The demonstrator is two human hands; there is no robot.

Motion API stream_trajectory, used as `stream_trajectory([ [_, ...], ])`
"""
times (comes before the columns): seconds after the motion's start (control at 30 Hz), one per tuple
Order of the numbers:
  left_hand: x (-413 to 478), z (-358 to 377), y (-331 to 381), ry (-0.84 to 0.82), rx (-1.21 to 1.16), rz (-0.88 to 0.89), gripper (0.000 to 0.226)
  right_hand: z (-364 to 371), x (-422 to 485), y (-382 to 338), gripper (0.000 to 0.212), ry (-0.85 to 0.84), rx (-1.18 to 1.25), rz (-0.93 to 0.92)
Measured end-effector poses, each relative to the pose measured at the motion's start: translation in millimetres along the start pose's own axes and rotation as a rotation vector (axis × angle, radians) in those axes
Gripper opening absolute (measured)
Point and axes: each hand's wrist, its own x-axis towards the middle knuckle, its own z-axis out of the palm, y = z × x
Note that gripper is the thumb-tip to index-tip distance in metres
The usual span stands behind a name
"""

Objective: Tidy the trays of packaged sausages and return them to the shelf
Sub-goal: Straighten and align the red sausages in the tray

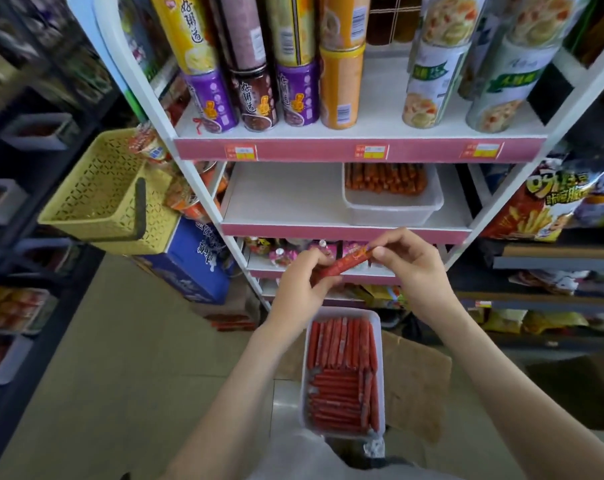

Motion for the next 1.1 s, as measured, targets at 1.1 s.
stream_trajectory([
  [1.1, 12, -251, -149, 0.387, 0.234, -0.295, 0.026, 292, 122, 14, 0.018, -0.490, -0.224, 0.100],
])
